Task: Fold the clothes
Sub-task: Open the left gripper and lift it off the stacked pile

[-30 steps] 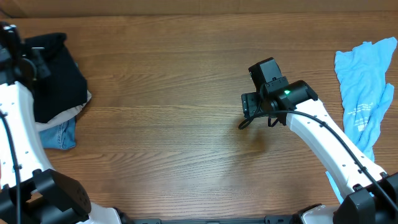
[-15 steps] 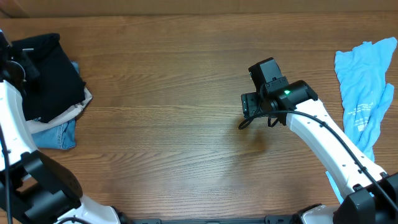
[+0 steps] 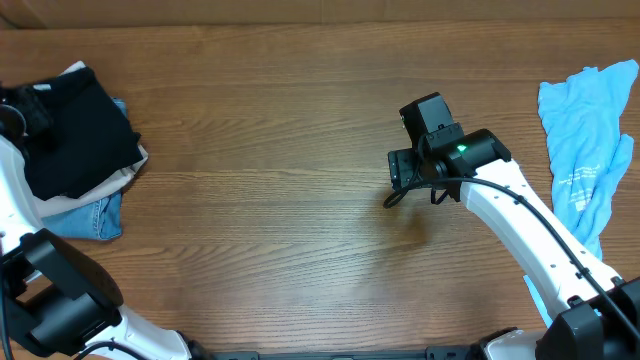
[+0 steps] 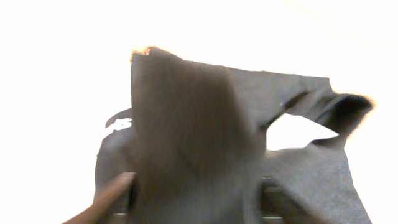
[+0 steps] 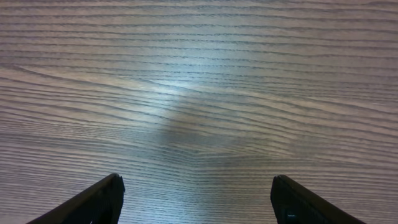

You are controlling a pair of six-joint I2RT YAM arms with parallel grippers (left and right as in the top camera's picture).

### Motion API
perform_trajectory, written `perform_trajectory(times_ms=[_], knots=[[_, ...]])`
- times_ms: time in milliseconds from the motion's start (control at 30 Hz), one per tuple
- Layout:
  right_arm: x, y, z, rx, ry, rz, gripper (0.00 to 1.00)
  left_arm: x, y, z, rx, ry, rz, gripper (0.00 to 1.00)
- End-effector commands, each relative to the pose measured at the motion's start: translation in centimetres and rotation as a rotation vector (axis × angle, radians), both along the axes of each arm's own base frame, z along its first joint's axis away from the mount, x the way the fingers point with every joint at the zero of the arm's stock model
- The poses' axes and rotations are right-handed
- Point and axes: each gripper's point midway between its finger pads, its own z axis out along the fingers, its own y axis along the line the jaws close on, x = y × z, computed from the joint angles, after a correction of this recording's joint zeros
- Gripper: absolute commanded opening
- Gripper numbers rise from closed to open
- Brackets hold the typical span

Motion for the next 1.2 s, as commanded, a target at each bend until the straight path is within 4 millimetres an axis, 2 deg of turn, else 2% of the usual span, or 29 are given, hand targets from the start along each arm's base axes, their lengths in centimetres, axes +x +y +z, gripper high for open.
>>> perform_trajectory(times_ms=[0, 133, 267, 400, 467, 567, 600, 700, 800, 833, 967, 1067, 1167], knots=[[0.2, 0.0, 0.6, 0.010, -0.012, -0.006, 0.79, -0.8, 2.1, 1.3, -0.008, -0.044, 0.091, 1.00], [0.0, -0.1, 0.5, 0.007, -0.003, -0.006, 0.79, -0.9, 1.6, 3.1, -0.050, -0.108, 0.067, 1.00], [0.0, -0.1, 0.5, 0.006, -0.002, -0.006, 0.79, -0.4, -0.1, 5.9, -0.062, -0.181, 0.005, 1.00], [0.1, 0.0, 0.5, 0.009, -0.006, -0.006, 0.79, 0.5, -3.5, 8.7, -0.093, -0.251, -0.101, 1.00], [0.2, 0.0, 0.5, 0.011, -0.009, -0.006, 0.81, 0.9, -5.2, 9.5, -0.094, -0.262, -0.136, 1.00], [0.3, 0.4, 0.6, 0.032, -0.015, 0.001, 0.89, 2.1, -8.8, 10.2, -0.071, -0.251, -0.236, 1.00], [0.6, 0.6, 0.7, 0.041, -0.024, 0.003, 0.93, 2.8, -10.7, 10.3, -0.059, -0.238, -0.294, 1.00], [1.0, 0.8, 0.9, 0.051, -0.046, 0.003, 1.00, 4.0, -14.9, 10.0, -0.044, -0.206, -0.394, 1.00], [1.8, 1.2, 1.3, 0.069, -0.079, 0.006, 1.00, 4.7, -19.3, 9.2, -0.028, -0.152, -0.479, 1.00], [2.1, 1.6, 1.5, 0.086, -0.093, 0.011, 1.00, 4.9, -21.5, 8.8, -0.012, -0.124, -0.527, 1.00], [3.5, 2.5, 2.3, 0.131, -0.156, 0.020, 1.00, 4.6, -26.9, 7.6, 0.002, -0.046, -0.634, 1.00], [4.9, 3.1, 3.3, 0.162, -0.222, 0.023, 1.00, 3.5, -30.1, 6.4, -0.028, 0.019, -0.700, 1.00], [6.0, 2.8, 4.0, 0.178, -0.269, 0.009, 1.00, 2.4, -31.9, 5.5, -0.047, 0.072, -0.738, 1.00]])
